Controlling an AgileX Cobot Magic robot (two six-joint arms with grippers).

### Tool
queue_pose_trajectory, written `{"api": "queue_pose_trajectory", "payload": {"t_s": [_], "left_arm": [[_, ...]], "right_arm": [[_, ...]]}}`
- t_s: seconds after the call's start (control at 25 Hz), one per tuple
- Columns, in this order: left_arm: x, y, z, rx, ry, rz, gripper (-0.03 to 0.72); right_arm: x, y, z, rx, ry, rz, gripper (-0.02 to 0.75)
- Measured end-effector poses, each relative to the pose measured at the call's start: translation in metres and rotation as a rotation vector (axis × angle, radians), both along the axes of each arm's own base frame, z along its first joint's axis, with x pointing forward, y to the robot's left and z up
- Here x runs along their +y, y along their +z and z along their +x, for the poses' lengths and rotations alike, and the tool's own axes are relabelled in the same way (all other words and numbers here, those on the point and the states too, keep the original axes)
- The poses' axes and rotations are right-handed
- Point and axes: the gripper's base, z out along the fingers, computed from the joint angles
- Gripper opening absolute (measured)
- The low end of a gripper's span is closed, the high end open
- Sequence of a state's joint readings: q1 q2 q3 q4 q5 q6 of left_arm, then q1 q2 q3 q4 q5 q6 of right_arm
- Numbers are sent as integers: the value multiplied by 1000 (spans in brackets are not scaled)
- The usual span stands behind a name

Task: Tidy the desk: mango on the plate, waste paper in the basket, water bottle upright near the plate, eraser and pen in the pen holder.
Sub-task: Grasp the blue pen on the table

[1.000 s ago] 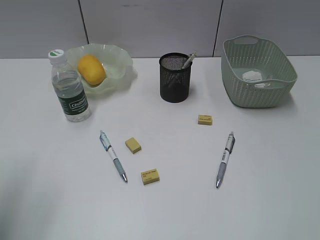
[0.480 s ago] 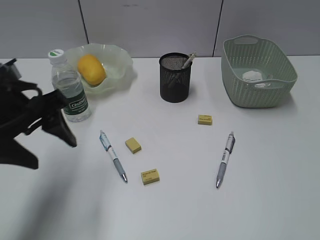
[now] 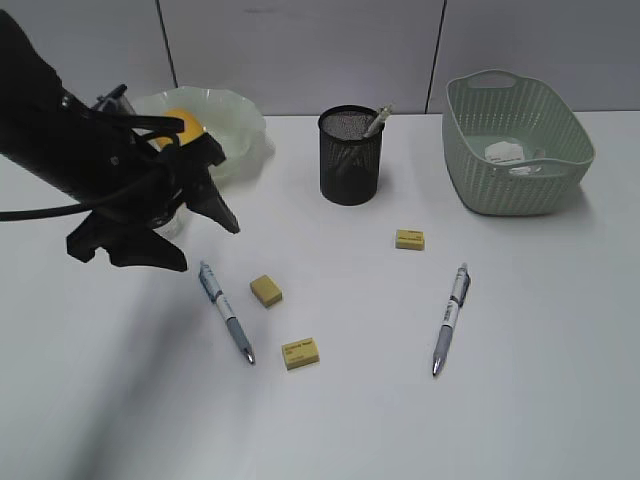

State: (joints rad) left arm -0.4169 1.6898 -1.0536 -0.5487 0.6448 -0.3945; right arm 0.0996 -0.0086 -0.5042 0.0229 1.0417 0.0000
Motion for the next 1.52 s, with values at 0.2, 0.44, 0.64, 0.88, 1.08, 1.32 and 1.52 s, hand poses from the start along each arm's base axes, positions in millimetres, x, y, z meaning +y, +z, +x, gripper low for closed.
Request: {"api": "queue_pose_trajectory", "payload": {"t_s": [0.2,0.44,0.64,0.88,1.08,1.32,1.52], "left_arm": [[-7,-19,3,64,-33,27,517],[-14,-22,17,141,-92,114,517],[-9,-20,29,193,-62,268,517],[-14,-18,35,151,8,329,515],[-26,-41,33,182,19,390,515],[-35,-51,38,139,56,377,515],[-36,-70,42,161,60,391,514]], "right_arm": [[0,0,0,0,0,0,364],[0,0,0,0,0,0,364],[0,0,0,0,0,0,364],[0,0,0,0,0,0,364],[0,0,0,0,0,0,364],[0,0,0,0,0,0,364],[0,0,0,0,0,0,364]]}}
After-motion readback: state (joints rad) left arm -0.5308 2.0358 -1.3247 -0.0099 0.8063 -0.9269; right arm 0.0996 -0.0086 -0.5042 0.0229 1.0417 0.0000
